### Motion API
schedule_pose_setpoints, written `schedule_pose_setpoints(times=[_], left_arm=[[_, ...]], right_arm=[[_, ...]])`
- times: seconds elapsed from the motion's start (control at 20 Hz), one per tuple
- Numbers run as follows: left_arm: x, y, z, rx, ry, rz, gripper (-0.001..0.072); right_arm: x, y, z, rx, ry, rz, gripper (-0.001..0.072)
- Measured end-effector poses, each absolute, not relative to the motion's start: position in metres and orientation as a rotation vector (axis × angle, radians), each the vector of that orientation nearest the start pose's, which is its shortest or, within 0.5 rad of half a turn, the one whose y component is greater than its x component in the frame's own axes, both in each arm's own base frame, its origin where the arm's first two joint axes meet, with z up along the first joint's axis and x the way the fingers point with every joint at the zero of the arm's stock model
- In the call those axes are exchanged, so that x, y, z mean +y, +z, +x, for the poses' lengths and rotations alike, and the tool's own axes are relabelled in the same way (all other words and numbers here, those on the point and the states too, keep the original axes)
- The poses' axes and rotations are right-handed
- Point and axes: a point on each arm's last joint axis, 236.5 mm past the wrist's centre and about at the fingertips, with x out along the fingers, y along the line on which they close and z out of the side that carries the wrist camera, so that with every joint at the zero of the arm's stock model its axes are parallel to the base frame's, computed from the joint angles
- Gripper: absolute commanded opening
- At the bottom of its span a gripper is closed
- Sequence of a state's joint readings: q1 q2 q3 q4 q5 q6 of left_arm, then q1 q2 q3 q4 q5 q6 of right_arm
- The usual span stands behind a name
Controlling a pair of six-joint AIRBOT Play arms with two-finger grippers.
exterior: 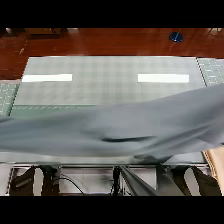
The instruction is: Fold the shirts.
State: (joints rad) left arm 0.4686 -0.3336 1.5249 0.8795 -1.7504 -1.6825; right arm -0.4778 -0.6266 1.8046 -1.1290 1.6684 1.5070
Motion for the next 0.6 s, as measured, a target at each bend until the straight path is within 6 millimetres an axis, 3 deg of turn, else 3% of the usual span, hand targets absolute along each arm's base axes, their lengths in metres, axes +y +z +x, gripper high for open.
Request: schedule_pose_setpoints(times=[0.15,0.3,0.45,0.6], left_arm=[[-0.089,0.274,0.145,0.706,-0.206,-0.385,0.0016],[-0.075,0.225,0.194,0.780,-0.229,-0.513,0.0016],[-0.063,0.193,0.252,0.809,-0.261,-0.635,0.0016],[-0.058,0.158,0.312,0.850,-0.280,-0.733,0.0017]], right_arm=[[-0.002,0.307,0.231,0.683,0.013,0.252,0.0019],[-0.008,0.238,0.275,0.854,0.067,0.353,0.0018],[-0.007,0.193,0.330,0.907,0.106,0.393,0.0018],[-0.003,0.162,0.391,0.869,0.111,0.410,0.0018]])
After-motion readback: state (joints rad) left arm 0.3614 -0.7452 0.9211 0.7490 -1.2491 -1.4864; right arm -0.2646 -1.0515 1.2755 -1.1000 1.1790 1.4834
